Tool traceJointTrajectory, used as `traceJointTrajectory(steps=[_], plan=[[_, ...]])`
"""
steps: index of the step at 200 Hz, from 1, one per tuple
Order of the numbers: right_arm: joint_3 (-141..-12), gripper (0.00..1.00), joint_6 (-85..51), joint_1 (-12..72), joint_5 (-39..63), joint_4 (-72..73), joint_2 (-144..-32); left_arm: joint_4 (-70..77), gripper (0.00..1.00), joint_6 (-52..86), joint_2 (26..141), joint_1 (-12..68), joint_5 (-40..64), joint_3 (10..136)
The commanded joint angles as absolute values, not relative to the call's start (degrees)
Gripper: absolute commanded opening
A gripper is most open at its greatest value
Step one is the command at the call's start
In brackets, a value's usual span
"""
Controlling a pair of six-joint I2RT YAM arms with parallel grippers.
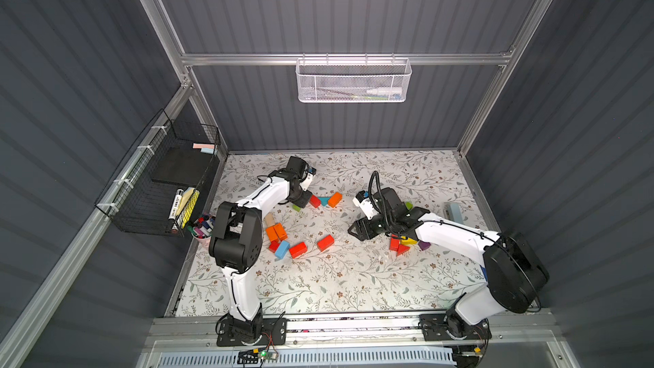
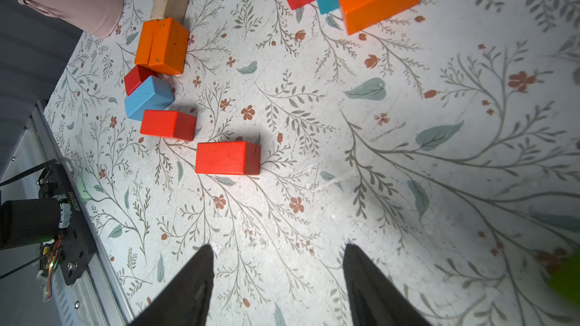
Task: Assemble a heart with building blocks
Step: Assemble the building block at the center of the board.
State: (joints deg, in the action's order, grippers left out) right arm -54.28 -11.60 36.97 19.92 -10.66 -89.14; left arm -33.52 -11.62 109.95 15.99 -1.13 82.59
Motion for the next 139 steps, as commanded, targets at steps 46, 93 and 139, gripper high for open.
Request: traceJointTrajectory(steps=[46, 93, 139], plan=[[-54.9, 0.68, -11.1, 36.4, 28.0, -10.9, -87.3, -35.1, 0.33, -13.1, 111.0, 17.1, -2.8, 82.9], [-54.8, 0.69, -11.6, 36.3, 26.1, -11.4, -85.5, -36.1, 0.39, -12.4, 110.9, 17.6, -4.2, 81.9], [-55.1, 0.69, -10.4, 36.3, 25.6, -12.5, -84.6, -35.5, 0.52, -11.7, 108.8, 17.7, -4.0, 79.1]])
